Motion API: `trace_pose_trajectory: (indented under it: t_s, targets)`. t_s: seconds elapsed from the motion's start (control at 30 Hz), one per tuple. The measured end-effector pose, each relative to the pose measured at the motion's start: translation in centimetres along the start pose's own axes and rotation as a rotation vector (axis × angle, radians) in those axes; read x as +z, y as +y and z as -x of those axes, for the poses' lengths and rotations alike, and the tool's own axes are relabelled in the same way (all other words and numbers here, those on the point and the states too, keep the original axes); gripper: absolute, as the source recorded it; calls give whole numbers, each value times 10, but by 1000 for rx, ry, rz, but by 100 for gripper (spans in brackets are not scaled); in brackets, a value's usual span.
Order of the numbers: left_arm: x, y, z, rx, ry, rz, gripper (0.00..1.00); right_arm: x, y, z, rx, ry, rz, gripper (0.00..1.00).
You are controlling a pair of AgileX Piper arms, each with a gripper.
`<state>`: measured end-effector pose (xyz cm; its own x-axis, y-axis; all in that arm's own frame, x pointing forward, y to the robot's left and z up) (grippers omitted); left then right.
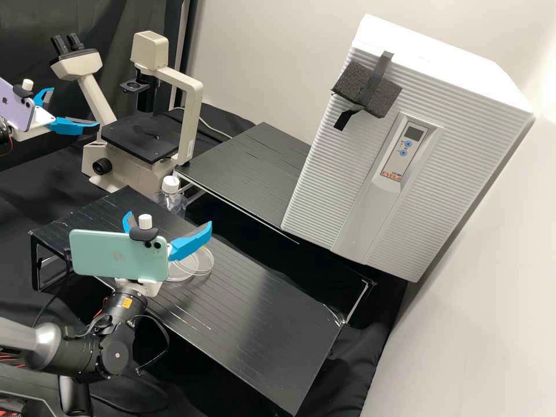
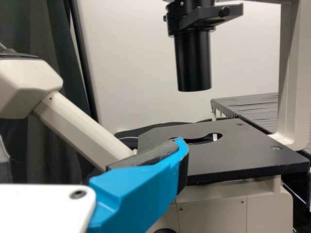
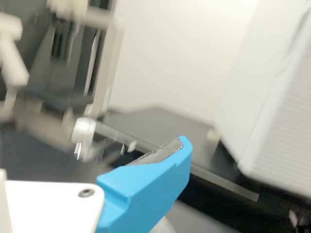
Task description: Close the petri dish lid.
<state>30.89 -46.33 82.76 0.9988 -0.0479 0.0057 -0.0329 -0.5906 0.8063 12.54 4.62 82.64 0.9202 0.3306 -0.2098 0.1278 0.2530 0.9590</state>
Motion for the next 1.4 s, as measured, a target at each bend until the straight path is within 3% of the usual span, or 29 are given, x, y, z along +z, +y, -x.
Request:
trace_pose_trajectory:
  t_s: [0.13, 0.5, 0.77, 1.03, 1.33, 1.37, 1.4]
  targets:
    - [0, 0, 0, 0, 0, 0, 100, 11, -6, 4, -81, -70, 23, 100]
    - [0, 0, 0, 0, 0, 0, 100, 18, -5, 7, -84, -123, 19, 100]
    - [0, 0, 0, 0, 0, 0, 100, 30, -10, 12, -142, -164, -21, 100]
    - [0, 0, 0, 0, 0, 0, 100, 33, -10, 14, -148, -182, -32, 100]
    - [0, 0, 0, 0, 0, 0, 100, 39, -11, 16, -158, -194, -69, 100]
    - [0, 0, 0, 0, 0, 0, 100, 39, -11, 15, -164, -189, -72, 0]
    - [0, 0, 0, 0, 0, 0, 100, 40, -11, 15, -166, -188, -79, 0]
